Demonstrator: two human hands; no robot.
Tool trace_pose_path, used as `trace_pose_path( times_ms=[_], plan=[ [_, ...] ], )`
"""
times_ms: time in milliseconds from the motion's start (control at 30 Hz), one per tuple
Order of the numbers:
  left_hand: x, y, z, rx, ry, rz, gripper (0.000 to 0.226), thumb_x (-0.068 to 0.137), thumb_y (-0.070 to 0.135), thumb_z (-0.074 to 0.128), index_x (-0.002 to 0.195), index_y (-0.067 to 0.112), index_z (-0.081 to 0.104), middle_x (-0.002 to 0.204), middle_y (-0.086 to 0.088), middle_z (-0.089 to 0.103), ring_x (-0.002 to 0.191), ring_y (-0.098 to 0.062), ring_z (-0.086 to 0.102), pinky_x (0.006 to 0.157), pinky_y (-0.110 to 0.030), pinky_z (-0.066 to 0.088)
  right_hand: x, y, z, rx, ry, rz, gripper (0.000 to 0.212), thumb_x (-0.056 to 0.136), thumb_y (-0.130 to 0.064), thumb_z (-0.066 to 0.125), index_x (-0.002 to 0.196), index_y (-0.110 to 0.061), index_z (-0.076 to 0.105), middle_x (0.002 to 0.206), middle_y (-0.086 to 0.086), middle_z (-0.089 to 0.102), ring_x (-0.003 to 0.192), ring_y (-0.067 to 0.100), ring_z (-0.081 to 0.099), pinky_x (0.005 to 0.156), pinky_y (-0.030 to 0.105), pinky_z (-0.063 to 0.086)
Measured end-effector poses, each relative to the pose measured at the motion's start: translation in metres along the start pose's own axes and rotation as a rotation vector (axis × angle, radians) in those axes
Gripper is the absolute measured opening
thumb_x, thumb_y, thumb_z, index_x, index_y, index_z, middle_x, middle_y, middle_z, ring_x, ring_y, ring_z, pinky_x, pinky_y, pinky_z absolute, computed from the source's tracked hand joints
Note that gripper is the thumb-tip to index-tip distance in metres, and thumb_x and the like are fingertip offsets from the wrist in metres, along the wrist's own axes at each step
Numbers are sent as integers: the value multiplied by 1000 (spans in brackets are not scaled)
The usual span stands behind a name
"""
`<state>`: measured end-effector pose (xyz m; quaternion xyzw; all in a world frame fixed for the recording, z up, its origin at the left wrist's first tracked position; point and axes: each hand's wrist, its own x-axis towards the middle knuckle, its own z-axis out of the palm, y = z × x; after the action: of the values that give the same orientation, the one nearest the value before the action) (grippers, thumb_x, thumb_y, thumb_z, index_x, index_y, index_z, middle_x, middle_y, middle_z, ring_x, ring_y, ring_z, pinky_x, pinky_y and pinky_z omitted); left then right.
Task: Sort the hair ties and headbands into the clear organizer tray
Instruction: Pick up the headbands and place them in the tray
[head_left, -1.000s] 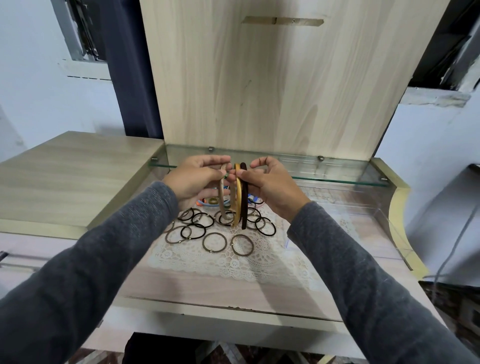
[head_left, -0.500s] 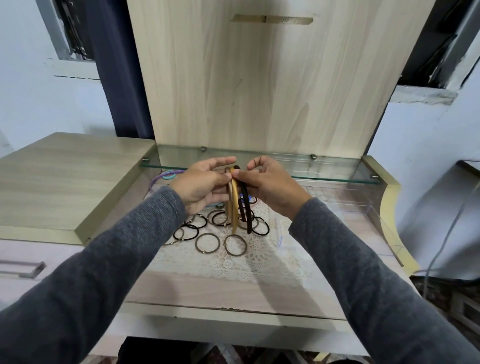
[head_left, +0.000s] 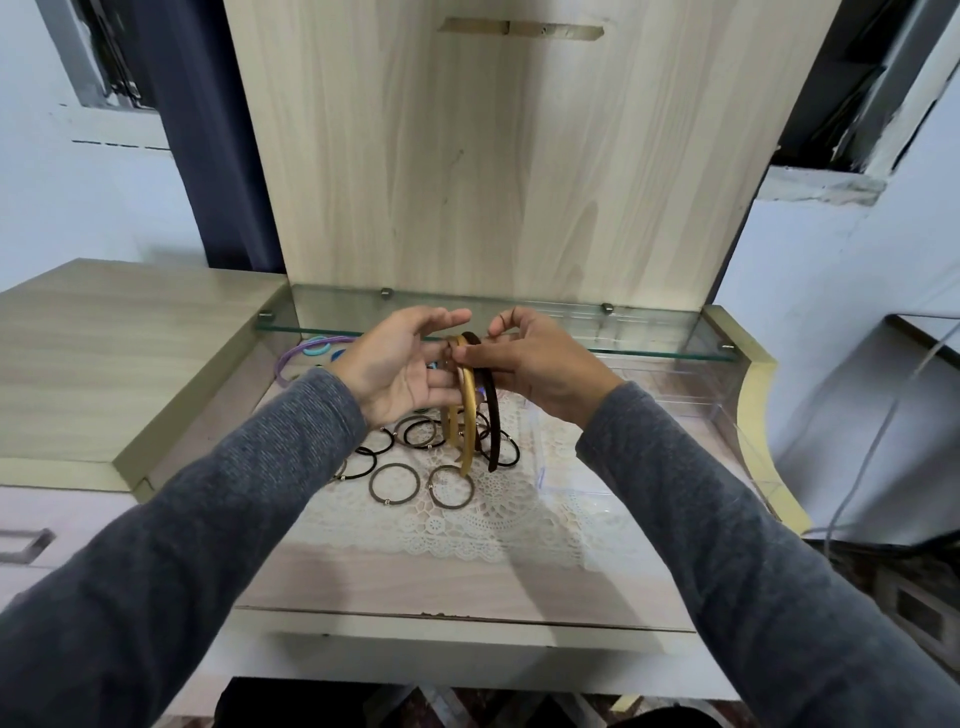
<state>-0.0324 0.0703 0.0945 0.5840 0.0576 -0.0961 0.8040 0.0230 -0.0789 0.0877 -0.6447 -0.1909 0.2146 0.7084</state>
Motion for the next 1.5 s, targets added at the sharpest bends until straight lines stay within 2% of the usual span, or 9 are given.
trace_pose_path(
  times_ms=[233, 400, 567, 667, 767, 1000, 1167, 1300, 1500],
  plan=[
    [9, -11, 6, 110, 117, 80, 35, 102, 27, 41, 134, 16, 48, 108, -12, 63, 82, -21, 61, 70, -39, 59, -4, -7, -13, -24, 16, 24, 42, 79, 12, 67, 95, -12, 37, 93, 20, 59, 87, 36, 65, 80, 43, 55],
    [29, -33, -3, 449, 349, 269, 30, 95, 16, 57, 124, 18, 51, 113, -5, 62, 86, -10, 62, 61, -19, 53, -7, -13, -25, 9, -5, 31, 42, 78, 13, 67, 93, -13, 38, 90, 19, 62, 97, 41, 66, 80, 41, 57],
    [54, -55, -2, 554, 239, 238, 45, 85, 8, 70, 123, 14, 49, 118, -5, 60, 103, -13, 60, 75, -23, 53, -16, -27, -35, 3, -27, 26, 40, 80, 13, 64, 90, -14, 37, 89, 22, 66, 88, 35, 69, 78, 38, 57],
    [59, -61, 2, 565, 176, 254, 37, 87, 11, 69, 120, 15, 54, 104, -2, 66, 93, -11, 63, 69, -20, 54, -22, -36, -39, 13, -51, 21, 40, 82, 13, 63, 94, -14, 35, 85, 21, 70, 75, 26, 71, 67, 32, 60],
    [64, -65, 12, 576, 147, 256, 24, 87, 13, 69, 103, 27, 60, 98, -2, 68, 91, -17, 65, 79, -33, 55, -26, -44, -47, 26, -52, 5, 38, 82, 13, 62, 93, -14, 37, 85, 22, 69, 76, 27, 71, 65, 30, 59],
    [73, -68, 44, 365, 145, 285, 21, 91, 3, 62, 111, 8, 61, 79, 8, 70, 65, -2, 67, 58, -19, 55, -37, -55, -72, 11, -54, -25, 27, 82, 10, 62, 86, -11, 45, 86, 19, 71, 82, 24, 71, 67, 28, 58],
    [80, -70, 63, 388, 157, 304, 13, 92, 8, 62, 102, 16, 60, 86, 2, 72, 72, -7, 70, 51, -18, 50, -50, -55, -99, -3, -28, -50, 22, 83, 9, 60, 87, -9, 49, 96, 22, 69, 85, 22, 71, 69, 28, 57],
    [91, -77, 74, 412, 145, 276, 21, 96, -4, 50, 105, 12, 60, 93, -3, 72, 76, -14, 70, 69, -28, 58, -61, -45, -123, -12, -28, -65, 17, 78, 2, 62, 87, -9, 53, 88, 12, 72, 87, 19, 70, 76, 26, 57],
    [111, -87, 82, 582, 188, 284, 25, 96, -3, 48, 99, 18, 62, 95, -2, 71, 84, -17, 71, 81, -33, 58, -68, -20, -155, -35, 36, -34, 15, 75, 4, 62, 85, -6, 57, 88, 11, 72, 79, 17, 71, 69, 26, 57]
  ],
)
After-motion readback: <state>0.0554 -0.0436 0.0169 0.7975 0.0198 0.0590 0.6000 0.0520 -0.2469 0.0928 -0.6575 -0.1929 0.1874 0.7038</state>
